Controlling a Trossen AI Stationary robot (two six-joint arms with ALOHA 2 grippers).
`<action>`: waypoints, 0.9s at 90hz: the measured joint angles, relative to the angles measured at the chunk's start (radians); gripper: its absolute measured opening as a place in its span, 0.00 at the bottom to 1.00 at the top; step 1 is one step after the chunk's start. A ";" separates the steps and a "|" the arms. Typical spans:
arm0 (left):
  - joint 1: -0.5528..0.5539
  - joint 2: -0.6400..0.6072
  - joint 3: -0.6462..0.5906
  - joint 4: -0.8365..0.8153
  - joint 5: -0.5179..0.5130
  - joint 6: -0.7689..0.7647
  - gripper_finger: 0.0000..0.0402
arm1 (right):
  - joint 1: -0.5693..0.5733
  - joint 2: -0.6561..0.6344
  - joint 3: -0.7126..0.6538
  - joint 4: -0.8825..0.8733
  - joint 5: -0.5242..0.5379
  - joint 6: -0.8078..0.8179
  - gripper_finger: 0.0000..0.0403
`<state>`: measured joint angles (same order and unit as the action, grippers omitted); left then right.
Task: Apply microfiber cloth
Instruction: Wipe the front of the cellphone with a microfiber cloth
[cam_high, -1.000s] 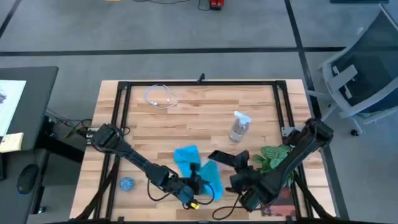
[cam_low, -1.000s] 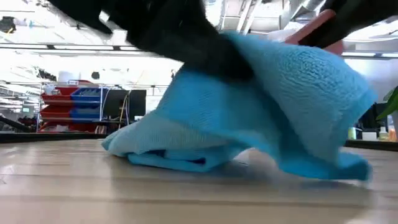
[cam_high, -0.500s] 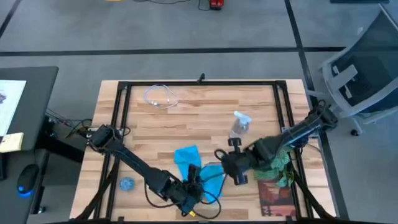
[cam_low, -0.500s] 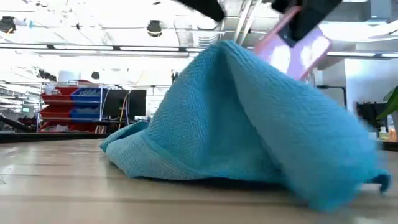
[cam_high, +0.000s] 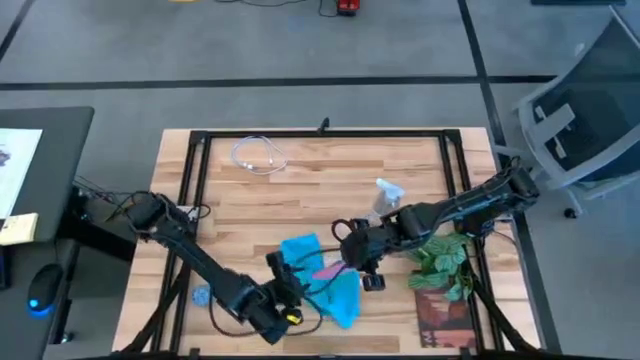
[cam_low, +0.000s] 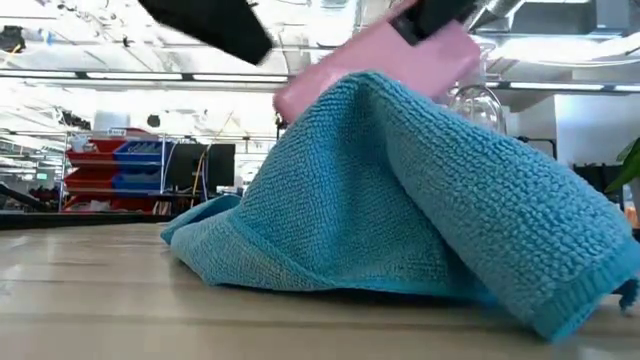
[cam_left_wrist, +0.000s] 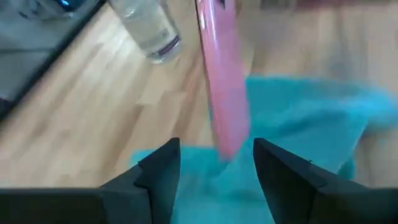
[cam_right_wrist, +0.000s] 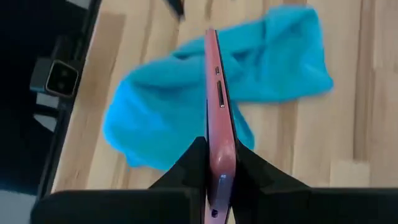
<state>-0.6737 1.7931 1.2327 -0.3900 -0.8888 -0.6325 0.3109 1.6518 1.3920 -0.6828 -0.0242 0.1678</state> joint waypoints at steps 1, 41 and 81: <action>0.004 -0.004 -0.016 0.030 0.009 0.009 0.44 | 0.000 0.001 0.000 0.005 0.000 0.000 0.06; 0.102 -0.033 -0.188 0.454 0.230 0.202 0.27 | -0.001 0.057 -0.001 0.055 -0.008 -0.047 0.07; 0.098 -0.022 -0.188 0.314 0.240 0.097 0.02 | 0.021 0.048 0.001 0.079 0.005 -0.119 0.23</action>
<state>-0.5758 1.7708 1.0450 -0.0765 -0.6492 -0.5352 0.3318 1.7002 1.3927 -0.6037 -0.0193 0.0484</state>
